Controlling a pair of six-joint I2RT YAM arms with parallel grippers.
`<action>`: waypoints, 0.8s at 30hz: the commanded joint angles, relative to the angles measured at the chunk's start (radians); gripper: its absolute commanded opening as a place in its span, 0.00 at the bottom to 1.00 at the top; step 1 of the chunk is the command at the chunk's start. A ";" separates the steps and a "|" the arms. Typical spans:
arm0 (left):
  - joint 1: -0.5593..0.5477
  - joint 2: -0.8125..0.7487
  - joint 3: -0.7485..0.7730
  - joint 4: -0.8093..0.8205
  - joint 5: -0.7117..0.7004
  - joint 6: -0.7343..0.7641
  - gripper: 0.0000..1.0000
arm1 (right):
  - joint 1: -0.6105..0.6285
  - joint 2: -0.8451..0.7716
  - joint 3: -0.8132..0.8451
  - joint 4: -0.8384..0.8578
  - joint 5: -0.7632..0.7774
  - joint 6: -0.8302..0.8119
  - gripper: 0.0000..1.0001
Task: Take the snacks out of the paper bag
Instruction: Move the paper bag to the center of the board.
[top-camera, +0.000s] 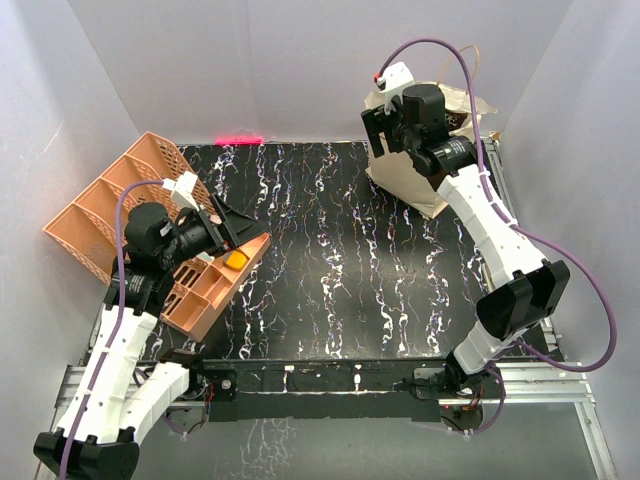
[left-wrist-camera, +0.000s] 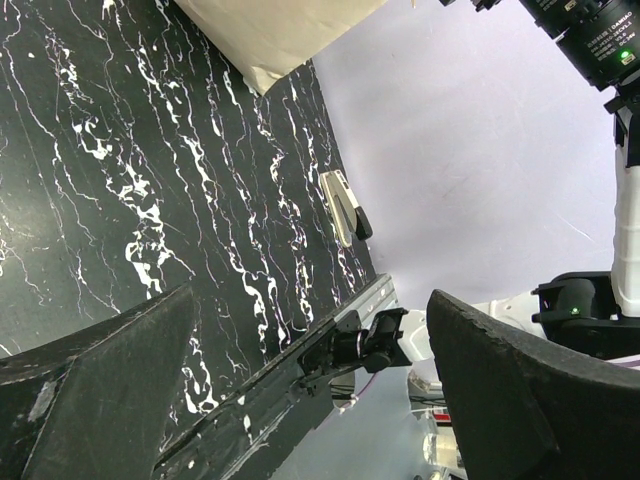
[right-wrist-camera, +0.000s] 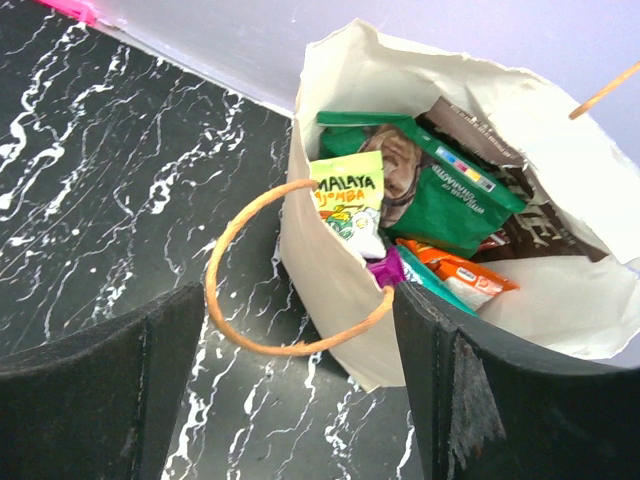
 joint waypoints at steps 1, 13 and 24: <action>0.008 0.005 0.049 0.015 -0.001 -0.011 0.98 | 0.000 0.023 0.024 0.107 0.045 -0.076 0.72; 0.008 0.011 0.028 0.013 -0.008 -0.021 0.98 | 0.045 0.061 0.012 0.117 0.104 -0.146 0.35; 0.008 0.028 0.045 -0.055 0.002 0.024 0.98 | 0.158 0.020 -0.009 0.057 0.172 -0.146 0.07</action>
